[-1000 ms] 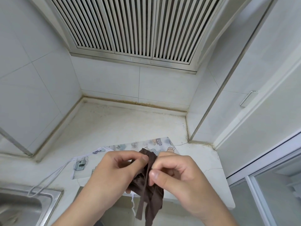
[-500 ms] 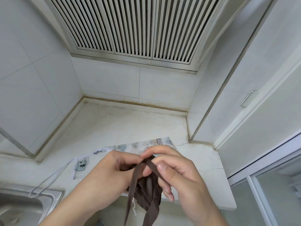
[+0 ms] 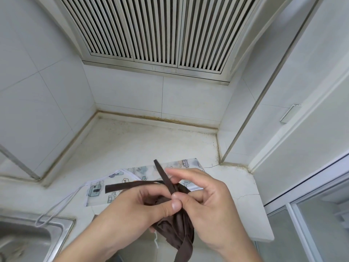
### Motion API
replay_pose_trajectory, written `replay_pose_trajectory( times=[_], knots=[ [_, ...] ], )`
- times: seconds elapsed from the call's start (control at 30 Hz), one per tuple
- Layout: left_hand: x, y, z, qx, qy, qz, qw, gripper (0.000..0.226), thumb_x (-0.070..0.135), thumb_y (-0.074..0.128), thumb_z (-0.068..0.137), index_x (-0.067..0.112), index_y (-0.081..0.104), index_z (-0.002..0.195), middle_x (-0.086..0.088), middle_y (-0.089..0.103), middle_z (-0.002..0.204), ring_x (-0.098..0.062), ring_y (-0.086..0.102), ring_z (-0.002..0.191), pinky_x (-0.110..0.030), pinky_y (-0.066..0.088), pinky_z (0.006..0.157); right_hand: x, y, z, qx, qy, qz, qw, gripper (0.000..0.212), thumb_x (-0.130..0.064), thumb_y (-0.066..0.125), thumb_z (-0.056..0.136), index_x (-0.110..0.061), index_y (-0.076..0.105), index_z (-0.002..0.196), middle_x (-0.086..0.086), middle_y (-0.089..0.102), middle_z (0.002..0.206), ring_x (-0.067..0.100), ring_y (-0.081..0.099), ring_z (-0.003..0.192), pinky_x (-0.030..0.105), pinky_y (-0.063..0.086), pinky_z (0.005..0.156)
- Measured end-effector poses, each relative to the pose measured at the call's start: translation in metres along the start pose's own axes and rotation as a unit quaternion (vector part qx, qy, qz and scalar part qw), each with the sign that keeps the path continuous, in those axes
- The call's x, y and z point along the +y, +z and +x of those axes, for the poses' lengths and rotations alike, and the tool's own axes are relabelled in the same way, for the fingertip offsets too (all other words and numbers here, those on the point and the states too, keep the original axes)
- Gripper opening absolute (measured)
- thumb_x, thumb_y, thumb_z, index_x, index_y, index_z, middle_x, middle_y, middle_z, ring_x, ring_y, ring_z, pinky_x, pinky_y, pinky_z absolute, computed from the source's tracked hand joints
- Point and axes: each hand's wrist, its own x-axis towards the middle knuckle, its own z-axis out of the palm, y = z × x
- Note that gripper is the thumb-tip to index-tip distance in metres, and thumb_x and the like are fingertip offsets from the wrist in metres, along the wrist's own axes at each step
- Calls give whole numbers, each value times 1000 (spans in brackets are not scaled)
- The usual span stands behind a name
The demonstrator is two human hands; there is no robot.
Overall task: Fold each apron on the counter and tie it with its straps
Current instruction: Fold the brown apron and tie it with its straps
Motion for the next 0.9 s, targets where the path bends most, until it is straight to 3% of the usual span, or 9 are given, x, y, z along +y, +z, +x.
replay_pose_trajectory(
  times=[0.1, 0.2, 0.3, 0.37, 0.47, 0.53, 0.63, 0.77, 0.9],
  knots=[
    [-4, -5, 1, -27, 29, 6, 999, 19, 31, 82, 85, 14, 82, 93, -18, 70, 79, -12, 61, 68, -27, 48, 64, 2, 0, -3, 19, 33, 19, 999, 67, 7, 72, 88, -51, 69, 120, -6, 71, 109, 20, 47, 46, 27, 38, 50],
    [-7, -7, 2, -35, 38, -13, 999, 13, 23, 83, 85, 10, 82, 88, -9, 70, 74, -13, 63, 67, -23, 49, 64, 3, 3, -3, 30, 51, 21, 998, 38, 1, 78, 84, -31, 73, 103, 13, 69, 84, 18, 50, 44, 25, 38, 50],
    [-10, -6, 4, -14, 33, -19, 999, 15, 24, 83, 86, 9, 82, 85, -11, 66, 70, -13, 59, 64, -23, 47, 62, 5, 4, -2, 28, 37, 31, 998, 26, 4, 79, 83, -20, 72, 78, 1, 67, 100, 11, 52, 43, 20, 36, 46],
    [-12, -4, 6, -2, 43, -12, 999, 19, 29, 83, 87, 10, 81, 84, -16, 61, 69, -15, 53, 64, -25, 42, 62, 4, 3, -1, 23, 42, 63, 997, 23, 1, 78, 84, -18, 70, 74, -2, 66, 102, 10, 46, 40, 17, 31, 43],
    [-10, 0, 7, 13, 44, -40, 998, 17, 22, 76, 90, 9, 81, 80, -3, 62, 62, -12, 54, 58, -19, 43, 58, 8, 1, -1, 16, 89, 140, 986, 24, 6, 69, 93, -11, 62, 79, 2, 52, 64, 11, 29, 38, 17, 22, 41],
    [-7, 2, 6, 13, 35, -62, 997, 17, 15, 72, 94, 9, 82, 81, -2, 68, 63, -11, 60, 56, -19, 47, 57, 9, 1, -1, 15, 110, 160, 981, 24, 5, 66, 97, -13, 60, 80, -5, 40, 52, 11, 26, 39, 17, 20, 42],
    [-6, 5, 5, 18, 42, -51, 998, 19, 17, 71, 97, 10, 82, 83, -1, 70, 64, -10, 63, 58, -20, 49, 60, 8, 3, 0, 40, 82, 121, 988, 13, -13, 68, 86, -19, 61, 78, -17, 48, 60, 6, 37, 41, 16, 28, 42],
    [-8, 7, 7, 6, 84, 75, 994, 18, 41, 75, 93, 24, 81, 95, 0, 71, 75, -8, 62, 70, -29, 50, 72, 10, 6, -2, 75, 45, -38, 995, 17, -10, 70, 95, -19, 63, 82, -7, 60, 96, 16, 67, 59, 17, 45, 57],
    [-10, 6, 9, 9, 80, 74, 994, 23, 44, 73, 93, 22, 81, 89, 1, 70, 71, -7, 59, 67, -27, 48, 68, 8, 4, -2, 57, 60, -5, 997, 19, -10, 73, 94, -14, 62, 79, -8, 60, 90, 16, 60, 51, 16, 42, 53]
  ],
)
